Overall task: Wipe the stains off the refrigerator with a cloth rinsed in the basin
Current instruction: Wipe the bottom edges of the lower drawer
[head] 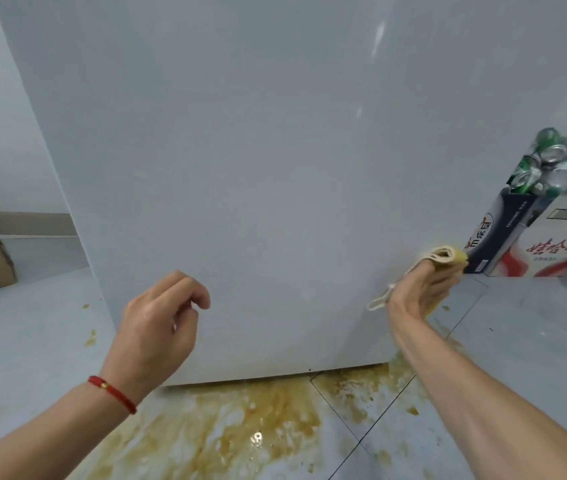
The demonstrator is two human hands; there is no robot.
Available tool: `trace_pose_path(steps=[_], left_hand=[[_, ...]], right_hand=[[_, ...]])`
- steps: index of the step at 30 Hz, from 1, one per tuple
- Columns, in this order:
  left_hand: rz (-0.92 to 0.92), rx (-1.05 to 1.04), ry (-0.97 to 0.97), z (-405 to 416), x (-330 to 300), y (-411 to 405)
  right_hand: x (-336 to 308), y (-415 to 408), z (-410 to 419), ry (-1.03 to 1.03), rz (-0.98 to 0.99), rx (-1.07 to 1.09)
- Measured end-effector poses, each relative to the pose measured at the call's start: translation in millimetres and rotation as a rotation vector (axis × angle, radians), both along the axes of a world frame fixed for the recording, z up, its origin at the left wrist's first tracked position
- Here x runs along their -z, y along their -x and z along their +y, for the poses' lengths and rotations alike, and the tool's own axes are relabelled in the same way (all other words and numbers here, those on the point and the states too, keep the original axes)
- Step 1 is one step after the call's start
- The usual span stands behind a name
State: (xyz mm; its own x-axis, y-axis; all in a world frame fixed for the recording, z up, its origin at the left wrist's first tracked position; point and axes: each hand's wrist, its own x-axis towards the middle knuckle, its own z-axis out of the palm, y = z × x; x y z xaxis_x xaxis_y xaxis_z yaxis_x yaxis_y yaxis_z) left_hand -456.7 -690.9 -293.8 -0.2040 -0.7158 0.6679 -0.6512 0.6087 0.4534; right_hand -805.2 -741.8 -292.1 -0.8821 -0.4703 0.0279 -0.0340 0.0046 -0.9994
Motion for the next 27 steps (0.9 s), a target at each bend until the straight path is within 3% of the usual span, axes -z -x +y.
trace_pose_path(steps=[3,9,12,15,18,20,23,25,27], left_hand=[[0.114,-0.125,-0.014,-2,9,-18],[0.383,-0.297,-0.092,0,24,-22],[0.288,-0.336,0.019,-1,30,-34],[0.254,-0.446,0.078,-9,33,-48],[0.281,-0.539,0.016,-7,32,-62],[0.167,-0.559,0.005,2,33,-80],[-0.007,-0.538,0.03,13,38,-106],[-0.066,-0.553,0.023,19,41,-118],[-0.102,-0.564,0.022,23,44,-124]], right_hand=[[16,-71,-1,-0.058,0.253,-0.068],[18,-221,-11,0.036,1.309,-0.218],[23,-258,-10,0.081,1.794,-0.387],[29,-248,-8,0.215,2.088,-0.534],[36,-194,-11,0.269,2.021,-0.393],[54,-167,-10,0.229,1.714,-0.234],[67,-198,-9,0.089,1.231,-0.121],[70,-250,-13,0.099,1.243,-0.178],[85,-293,-11,0.178,1.544,-0.311]])
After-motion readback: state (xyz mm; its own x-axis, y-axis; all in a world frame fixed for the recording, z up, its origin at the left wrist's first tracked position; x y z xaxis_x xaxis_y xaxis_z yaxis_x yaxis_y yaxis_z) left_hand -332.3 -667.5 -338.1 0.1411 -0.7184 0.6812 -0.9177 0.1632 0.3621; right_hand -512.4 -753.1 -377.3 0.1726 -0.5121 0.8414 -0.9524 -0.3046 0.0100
